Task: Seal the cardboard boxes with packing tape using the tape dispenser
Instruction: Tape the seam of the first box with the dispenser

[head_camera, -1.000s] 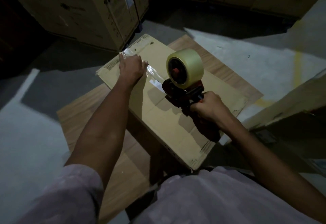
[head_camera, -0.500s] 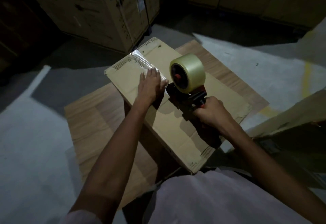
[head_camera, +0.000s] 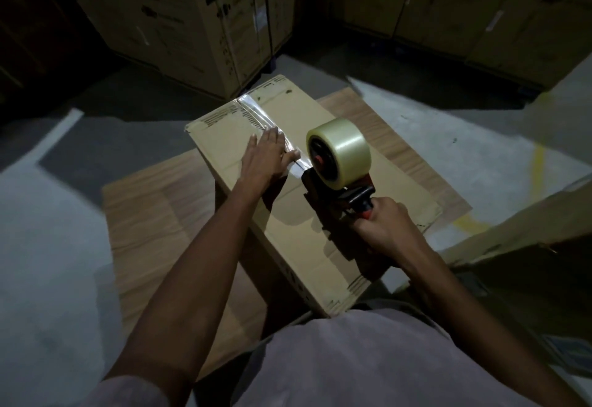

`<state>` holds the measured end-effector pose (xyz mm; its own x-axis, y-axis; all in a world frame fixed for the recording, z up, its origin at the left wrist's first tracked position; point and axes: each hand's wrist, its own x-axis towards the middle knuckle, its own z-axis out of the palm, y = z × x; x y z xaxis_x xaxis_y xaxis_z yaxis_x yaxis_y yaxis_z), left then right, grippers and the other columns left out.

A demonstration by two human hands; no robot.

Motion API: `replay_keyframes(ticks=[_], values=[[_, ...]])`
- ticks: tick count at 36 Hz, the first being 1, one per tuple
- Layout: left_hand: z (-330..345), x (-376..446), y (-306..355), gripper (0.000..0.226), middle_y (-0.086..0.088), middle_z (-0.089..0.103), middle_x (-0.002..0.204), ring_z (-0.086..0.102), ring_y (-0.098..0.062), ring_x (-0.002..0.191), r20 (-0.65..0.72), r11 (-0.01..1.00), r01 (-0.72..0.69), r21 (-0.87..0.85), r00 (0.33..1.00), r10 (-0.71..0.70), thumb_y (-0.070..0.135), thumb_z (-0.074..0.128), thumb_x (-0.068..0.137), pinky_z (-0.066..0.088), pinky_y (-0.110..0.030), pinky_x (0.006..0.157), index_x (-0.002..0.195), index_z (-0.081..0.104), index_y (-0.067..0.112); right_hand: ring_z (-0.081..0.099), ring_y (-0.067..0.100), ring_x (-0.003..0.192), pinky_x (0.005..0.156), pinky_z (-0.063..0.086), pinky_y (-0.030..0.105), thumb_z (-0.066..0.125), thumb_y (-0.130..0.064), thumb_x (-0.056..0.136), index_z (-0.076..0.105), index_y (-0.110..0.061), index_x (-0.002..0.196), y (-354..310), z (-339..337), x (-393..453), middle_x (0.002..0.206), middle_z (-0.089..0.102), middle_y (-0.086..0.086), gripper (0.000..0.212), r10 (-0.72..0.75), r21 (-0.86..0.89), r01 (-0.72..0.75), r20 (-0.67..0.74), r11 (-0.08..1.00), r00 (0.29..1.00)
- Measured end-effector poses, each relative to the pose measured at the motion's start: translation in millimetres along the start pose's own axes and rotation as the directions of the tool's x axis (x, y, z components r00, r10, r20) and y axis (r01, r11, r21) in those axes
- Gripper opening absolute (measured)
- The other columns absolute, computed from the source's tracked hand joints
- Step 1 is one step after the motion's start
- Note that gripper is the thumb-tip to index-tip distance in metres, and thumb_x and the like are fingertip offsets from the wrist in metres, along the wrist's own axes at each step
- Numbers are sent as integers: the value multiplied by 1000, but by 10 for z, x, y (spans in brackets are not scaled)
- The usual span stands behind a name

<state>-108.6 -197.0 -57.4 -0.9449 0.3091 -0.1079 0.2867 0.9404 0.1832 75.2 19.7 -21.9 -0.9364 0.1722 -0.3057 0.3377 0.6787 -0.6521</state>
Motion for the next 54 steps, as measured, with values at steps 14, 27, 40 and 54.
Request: replay_keyframes(ticks=[14, 27, 40, 54], values=[[59, -138, 93, 62, -17, 25, 165, 18, -29, 155, -50, 997, -37, 68, 998, 41, 43, 26, 109, 14, -50, 125, 156, 29, 3, 66, 27, 62, 57, 49, 34, 69, -44, 66, 66, -15, 72, -136, 39, -47, 70, 68, 8, 29, 112, 61, -114, 35, 992, 993], [3, -289, 147, 62, -7, 27, 166, 19, -20, 154, -34, 992, -4, -130, 999, -1, 47, 40, 107, 9, -45, 125, 156, 36, 10, 67, 20, 49, 55, 52, 34, 74, -29, 71, 67, -12, 71, -150, -16, -5, 54, 68, 2, 18, 159, 118, -171, 110, 978, 981], [58, -222, 145, 57, -17, 43, 154, 40, -32, 141, -110, 992, 11, -128, 994, -25, 38, 51, 102, 28, -45, 113, 149, 42, 6, 63, 21, 46, 50, 49, 31, 75, -48, 86, 58, -19, 59, -58, -74, 3, 50, 63, 1, 44, -29, 107, 12, 162, 994, 986], [80, -231, 228, 65, -12, 47, 152, 47, -32, 134, -131, 994, 80, -71, 987, -89, 56, 48, 100, 32, -42, 108, 145, 49, 9, 61, 18, 49, 52, 48, 32, 72, -35, 93, 62, -18, 72, 251, -290, 1, 52, 61, -1, 30, -79, 286, -8, 290, 958, 954]])
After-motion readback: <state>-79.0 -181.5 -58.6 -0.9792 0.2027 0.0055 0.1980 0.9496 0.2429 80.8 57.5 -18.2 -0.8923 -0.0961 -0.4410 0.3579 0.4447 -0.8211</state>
